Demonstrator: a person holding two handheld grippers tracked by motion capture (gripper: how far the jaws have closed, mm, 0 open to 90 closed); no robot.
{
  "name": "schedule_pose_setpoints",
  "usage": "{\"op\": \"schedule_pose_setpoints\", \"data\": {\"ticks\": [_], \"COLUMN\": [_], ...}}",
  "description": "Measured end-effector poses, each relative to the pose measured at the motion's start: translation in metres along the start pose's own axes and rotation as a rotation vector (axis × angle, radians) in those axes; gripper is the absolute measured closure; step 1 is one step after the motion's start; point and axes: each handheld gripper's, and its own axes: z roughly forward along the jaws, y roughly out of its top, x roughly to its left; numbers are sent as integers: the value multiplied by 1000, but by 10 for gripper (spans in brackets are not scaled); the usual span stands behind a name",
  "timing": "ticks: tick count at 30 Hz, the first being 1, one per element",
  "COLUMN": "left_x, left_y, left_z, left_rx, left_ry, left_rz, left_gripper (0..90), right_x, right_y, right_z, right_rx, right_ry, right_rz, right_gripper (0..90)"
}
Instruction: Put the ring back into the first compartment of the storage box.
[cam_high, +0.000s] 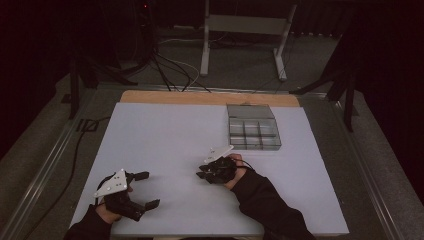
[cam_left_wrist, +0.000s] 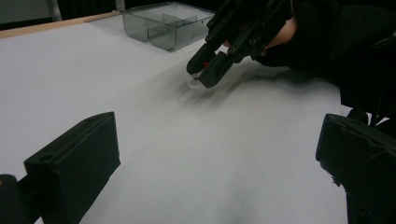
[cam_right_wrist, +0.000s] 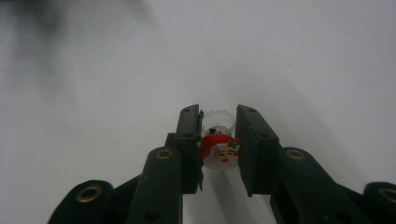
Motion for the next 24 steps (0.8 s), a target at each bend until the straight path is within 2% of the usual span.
{"op": "schedule_pose_setpoints", "data": {"ticks": [13, 24], "left_x": [0, 0], "left_y": [0, 0], "left_z": [0, 0], "left_rx": [-1, -1], "left_ry": [-1, -2], "left_rz": [-1, 0], "left_gripper": [5, 5], "right_x": [-11, -18], "right_y": [9, 18], "right_z": [-16, -24], "right_rx": [-15, -19], "right_ry": [-24, -47], "right_rz": [30, 36], "right_gripper": [714, 714]}}
